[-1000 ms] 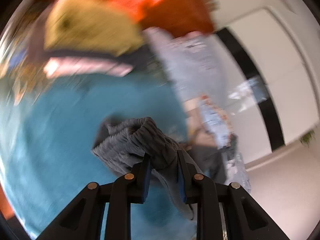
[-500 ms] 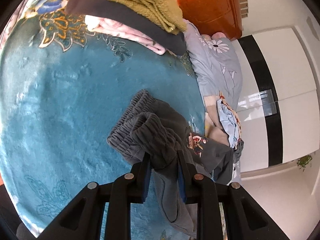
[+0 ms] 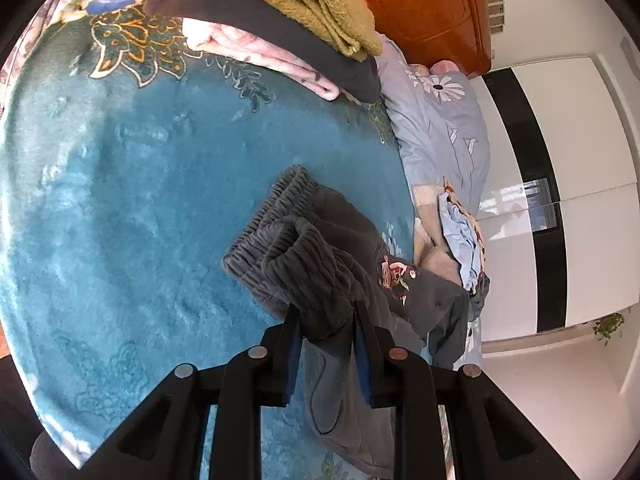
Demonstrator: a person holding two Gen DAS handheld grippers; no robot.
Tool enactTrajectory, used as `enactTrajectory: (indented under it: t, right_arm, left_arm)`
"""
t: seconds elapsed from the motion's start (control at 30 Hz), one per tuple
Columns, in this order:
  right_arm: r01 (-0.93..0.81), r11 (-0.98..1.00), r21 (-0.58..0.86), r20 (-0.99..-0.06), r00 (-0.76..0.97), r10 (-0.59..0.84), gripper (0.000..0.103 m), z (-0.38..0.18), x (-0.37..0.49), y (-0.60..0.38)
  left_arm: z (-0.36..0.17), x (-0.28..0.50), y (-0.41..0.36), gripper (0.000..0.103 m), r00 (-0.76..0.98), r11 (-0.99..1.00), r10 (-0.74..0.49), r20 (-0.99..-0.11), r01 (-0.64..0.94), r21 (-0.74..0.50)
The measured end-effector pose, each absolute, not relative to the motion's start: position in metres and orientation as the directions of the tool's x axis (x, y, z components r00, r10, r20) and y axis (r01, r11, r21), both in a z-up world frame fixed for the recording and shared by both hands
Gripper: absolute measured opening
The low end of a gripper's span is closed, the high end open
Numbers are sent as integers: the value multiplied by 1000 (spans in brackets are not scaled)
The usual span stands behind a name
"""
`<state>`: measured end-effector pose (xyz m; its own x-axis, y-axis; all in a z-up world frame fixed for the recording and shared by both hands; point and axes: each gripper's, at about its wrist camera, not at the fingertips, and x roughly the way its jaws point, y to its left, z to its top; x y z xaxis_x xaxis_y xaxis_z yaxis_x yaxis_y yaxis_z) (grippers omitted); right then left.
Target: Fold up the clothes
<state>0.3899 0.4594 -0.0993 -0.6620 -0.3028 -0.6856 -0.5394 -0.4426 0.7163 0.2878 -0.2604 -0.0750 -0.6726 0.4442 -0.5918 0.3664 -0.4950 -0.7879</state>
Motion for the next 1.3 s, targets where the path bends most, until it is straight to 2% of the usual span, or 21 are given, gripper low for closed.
enactTrajectory:
  t: [0.07,0.1,0.13,0.17,0.27,0.43,0.53,0.63,0.73,0.83,1.03,1.2,1.3]
  right_arm:
    - [-538,-437,721,-681,-665,-306,49,-97,384,459]
    - [-540,-437,720,-683,-664,-305,33,-96,381,458]
    - [-542,-436,718,-685,-662,-304,10,-98,379,458]
    - [-547,-434,716,-687,-661,-302,7,-101,376,459]
    - [-540,-448,712,-684,-676,-273,6,-98,374,462]
    - [-494,-494,715,-632,-759,-156,4,-48,393,489]
    - [-479,-517,709,-599,-797,-84,4,-20,407,506]
    - [-518,-512,685,-610,-792,-15,4,-15,426,525]
    - [-574,-497,650,-662,-750,0,4,-34,435,527]
    - [-614,-484,623,-711,-703,-24,4,-58,437,520]
    - [-609,-447,655,-720,-684,-122,5,-82,444,511]
    - [-591,-455,666,-726,-652,-218,10,-81,440,497]
    - [-545,-511,665,-727,-627,-279,17,-69,434,486]
  left_arm:
    - [-73,290,-259,25,-670,-503,442,-596,365,-784]
    - [-72,291,-258,25,-670,-507,440,-598,365,-781]
    - [-71,292,-257,25,-669,-511,438,-600,364,-779]
    - [-69,293,-255,25,-667,-518,438,-603,361,-775]
    - [-60,300,-251,25,-659,-545,440,-610,345,-764]
    - [-49,323,-228,25,-615,-627,454,-645,294,-722]
    - [-64,336,-214,25,-556,-649,469,-686,311,-695]
    - [-85,344,-210,25,-512,-631,481,-711,361,-687]
    - [-101,351,-210,24,-483,-614,484,-730,406,-677]
    - [-99,356,-220,23,-505,-600,455,-733,434,-672]
    - [-71,351,-253,22,-583,-566,428,-690,423,-708]
    - [-65,344,-274,22,-605,-545,425,-673,423,-724]
    - [-67,341,-293,22,-620,-522,414,-666,438,-732]
